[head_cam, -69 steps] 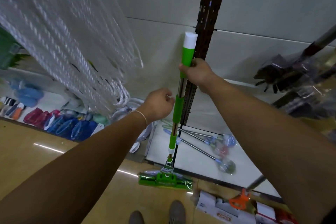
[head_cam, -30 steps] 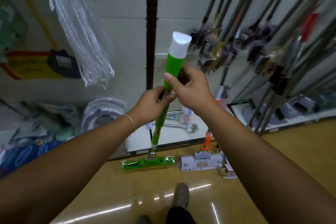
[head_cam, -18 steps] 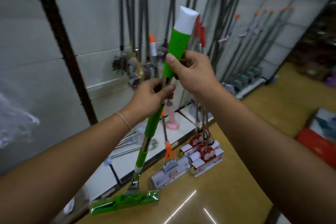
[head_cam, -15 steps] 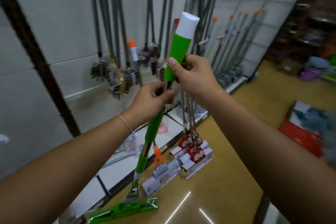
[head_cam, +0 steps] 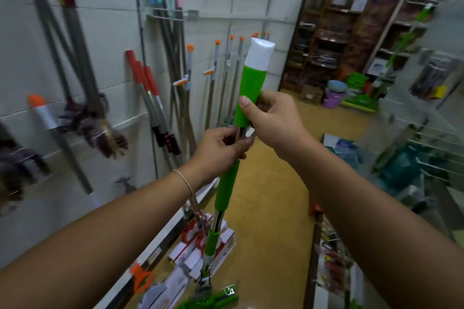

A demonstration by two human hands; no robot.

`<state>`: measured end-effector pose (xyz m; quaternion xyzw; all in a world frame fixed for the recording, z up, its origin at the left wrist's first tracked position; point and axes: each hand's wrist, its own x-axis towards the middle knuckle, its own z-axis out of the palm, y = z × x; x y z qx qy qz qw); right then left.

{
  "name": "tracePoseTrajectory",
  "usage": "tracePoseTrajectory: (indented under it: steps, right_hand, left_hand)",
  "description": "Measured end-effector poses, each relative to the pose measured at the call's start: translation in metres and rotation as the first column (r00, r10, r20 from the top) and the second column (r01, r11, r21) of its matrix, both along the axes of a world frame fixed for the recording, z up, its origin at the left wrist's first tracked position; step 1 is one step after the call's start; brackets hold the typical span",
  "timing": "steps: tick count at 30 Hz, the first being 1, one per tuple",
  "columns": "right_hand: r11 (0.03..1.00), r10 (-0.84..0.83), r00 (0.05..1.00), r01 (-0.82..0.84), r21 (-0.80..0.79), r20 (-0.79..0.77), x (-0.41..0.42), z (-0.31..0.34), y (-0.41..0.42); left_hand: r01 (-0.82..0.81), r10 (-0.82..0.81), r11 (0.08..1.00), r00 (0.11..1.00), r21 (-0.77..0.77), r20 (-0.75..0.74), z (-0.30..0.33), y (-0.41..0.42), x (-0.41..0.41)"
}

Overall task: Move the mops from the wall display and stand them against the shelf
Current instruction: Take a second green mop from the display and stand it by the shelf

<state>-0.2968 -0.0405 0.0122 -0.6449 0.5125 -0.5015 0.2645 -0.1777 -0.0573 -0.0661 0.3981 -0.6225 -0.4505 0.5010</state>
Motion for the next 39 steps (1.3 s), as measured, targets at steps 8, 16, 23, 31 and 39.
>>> tracePoseTrajectory:
  steps: [8,16,23,31,39]
  right_hand:
    - [0.979,-0.191,0.979,0.186,-0.078,-0.066,-0.134,0.018,-0.073]
    - [0.943,-0.306,0.945,0.286,-0.168,-0.112,-0.22,0.014,-0.155]
    - [0.868,-0.465,0.879,0.427,-0.253,-0.109,-0.293,-0.004,-0.258]
    - [0.826,-0.553,0.816,0.51,-0.24,-0.168,-0.367,0.005,-0.383]
    - [0.806,-0.577,0.807,0.537,-0.251,-0.124,-0.43,0.01,-0.483]
  left_hand:
    - [0.105,-0.104,0.994,0.994,-0.036,0.027,0.019,-0.09,-0.146]
    - [0.172,-0.166,0.982,0.984,-0.083,0.071,0.022,-0.184,-0.239]
    - [0.322,-0.32,0.942,0.947,-0.09,0.039,0.017,-0.289,-0.316]
    - [0.402,-0.402,0.916,0.914,0.007,0.057,0.035,-0.417,-0.387]
    - [0.47,-0.476,0.879,0.871,0.074,0.12,0.048,-0.52,-0.452]
